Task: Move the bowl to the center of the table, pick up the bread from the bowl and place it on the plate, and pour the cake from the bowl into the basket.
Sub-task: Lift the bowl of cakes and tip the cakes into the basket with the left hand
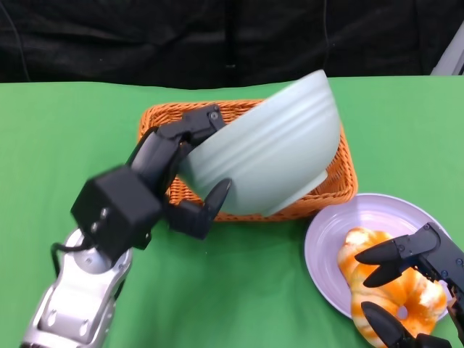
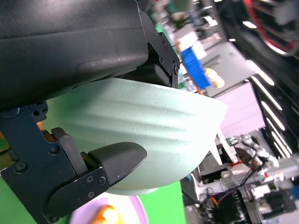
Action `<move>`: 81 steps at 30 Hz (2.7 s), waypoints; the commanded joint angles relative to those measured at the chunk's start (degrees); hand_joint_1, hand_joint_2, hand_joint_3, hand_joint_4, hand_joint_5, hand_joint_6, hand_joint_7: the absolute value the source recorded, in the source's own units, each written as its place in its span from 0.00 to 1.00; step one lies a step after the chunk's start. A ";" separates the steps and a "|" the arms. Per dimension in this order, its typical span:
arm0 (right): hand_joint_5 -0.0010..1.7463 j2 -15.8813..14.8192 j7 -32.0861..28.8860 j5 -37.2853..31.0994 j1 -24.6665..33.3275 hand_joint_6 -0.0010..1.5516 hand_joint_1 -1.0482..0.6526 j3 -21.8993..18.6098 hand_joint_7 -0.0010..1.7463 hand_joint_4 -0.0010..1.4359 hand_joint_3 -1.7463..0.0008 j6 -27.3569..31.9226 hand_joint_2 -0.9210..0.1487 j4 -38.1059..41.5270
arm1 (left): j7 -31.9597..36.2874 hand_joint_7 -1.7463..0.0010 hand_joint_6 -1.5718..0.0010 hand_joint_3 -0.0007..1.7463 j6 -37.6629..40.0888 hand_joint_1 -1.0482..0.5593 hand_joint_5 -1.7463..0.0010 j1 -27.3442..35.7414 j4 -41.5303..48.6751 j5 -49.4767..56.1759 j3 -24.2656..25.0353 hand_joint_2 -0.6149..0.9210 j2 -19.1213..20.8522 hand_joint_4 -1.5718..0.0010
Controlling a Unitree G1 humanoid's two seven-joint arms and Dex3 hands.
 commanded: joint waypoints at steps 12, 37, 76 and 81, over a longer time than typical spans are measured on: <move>0.79 -0.37 -0.46 -1.91 0.18 0.13 0.43 0.84 0.73 0.27 0.56 0.20 0.26 -0.20 | 2.66 0.00 0.42 0.99 25.70 0.55 0.00 -7.38 0.95 -14.52 12.12 0.54 -9.41 0.31; 0.79 -0.29 -1.47 -3.04 -0.53 0.14 0.44 1.39 0.74 0.29 0.51 -0.38 0.31 0.50 | 20.92 0.00 0.47 0.90 43.44 0.50 0.00 -15.75 10.25 -37.24 34.59 0.64 -18.76 0.31; 0.79 -0.27 -1.64 -2.74 -1.32 0.14 0.43 1.40 0.75 0.29 0.49 -0.25 0.32 1.61 | 23.12 0.00 0.47 0.82 44.61 0.49 0.00 -13.45 7.45 -40.59 35.03 0.70 -18.60 0.31; 0.79 -0.27 -1.65 -2.74 -1.36 0.14 0.43 1.40 0.75 0.29 0.50 -0.20 0.32 1.59 | 19.20 0.00 0.40 0.90 42.38 0.50 0.00 -11.72 5.33 -36.99 31.03 0.65 -16.89 0.30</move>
